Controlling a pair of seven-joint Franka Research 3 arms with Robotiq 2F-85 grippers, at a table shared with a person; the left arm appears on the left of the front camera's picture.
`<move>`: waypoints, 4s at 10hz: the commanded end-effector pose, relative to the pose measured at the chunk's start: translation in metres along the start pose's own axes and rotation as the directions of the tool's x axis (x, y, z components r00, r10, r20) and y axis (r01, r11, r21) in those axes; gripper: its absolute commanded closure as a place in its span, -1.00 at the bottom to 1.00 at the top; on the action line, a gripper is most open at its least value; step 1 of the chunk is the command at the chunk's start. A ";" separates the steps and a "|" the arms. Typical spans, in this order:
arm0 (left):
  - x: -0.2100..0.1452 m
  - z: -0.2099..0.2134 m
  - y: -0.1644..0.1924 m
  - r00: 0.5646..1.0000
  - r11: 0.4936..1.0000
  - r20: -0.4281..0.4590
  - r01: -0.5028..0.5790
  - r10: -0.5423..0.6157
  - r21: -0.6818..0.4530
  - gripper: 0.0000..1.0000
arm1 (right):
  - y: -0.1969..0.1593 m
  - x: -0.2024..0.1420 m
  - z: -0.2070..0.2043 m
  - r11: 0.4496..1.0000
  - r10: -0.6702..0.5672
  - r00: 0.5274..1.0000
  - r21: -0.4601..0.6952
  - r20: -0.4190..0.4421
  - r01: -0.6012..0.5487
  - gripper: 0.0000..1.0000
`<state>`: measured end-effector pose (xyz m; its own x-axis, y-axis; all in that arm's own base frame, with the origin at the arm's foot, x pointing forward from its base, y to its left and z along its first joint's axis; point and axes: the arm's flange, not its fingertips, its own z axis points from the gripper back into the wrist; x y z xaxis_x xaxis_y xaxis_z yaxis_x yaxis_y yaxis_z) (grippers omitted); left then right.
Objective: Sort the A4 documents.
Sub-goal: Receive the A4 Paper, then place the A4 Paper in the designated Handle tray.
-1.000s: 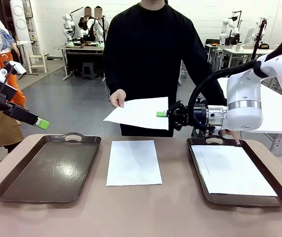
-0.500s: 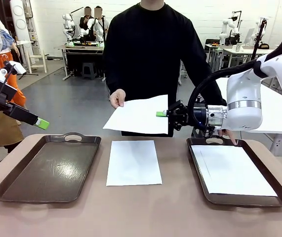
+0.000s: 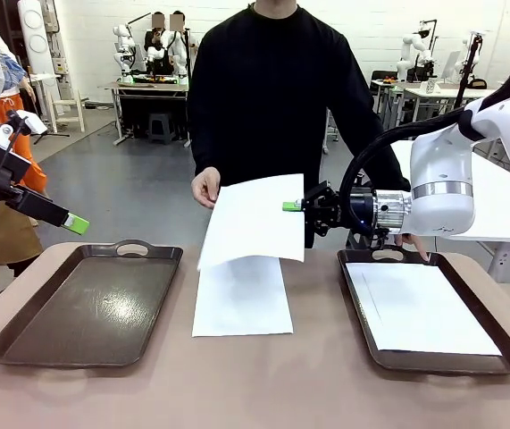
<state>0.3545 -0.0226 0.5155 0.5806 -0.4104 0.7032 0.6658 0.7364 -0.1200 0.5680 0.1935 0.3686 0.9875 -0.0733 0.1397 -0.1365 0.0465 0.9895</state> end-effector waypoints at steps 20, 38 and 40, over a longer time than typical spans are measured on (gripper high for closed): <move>-0.001 0.000 0.003 1.000 1.000 0.009 0.007 -0.007 -0.014 -1.00 | 0.052 -0.029 0.184 0.977 0.176 0.911 -0.047 -0.372 -0.208 0.97; -0.001 0.000 0.003 1.000 1.000 0.009 0.007 -0.007 -0.014 -1.00 | -0.027 -0.011 0.284 0.737 0.096 0.968 -0.637 -0.233 -0.227 0.97; -0.001 0.000 0.003 1.000 1.000 0.009 0.007 -0.007 -0.014 -1.00 | -0.042 -0.019 0.272 0.739 0.048 0.969 -0.644 -0.244 -0.199 0.97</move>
<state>0.3545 -0.0227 0.5156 0.5805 -0.4104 0.7033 0.6659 0.7364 -0.1199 0.5370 -0.0889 0.3440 0.9609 0.1688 0.2197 -0.2757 0.6620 0.6969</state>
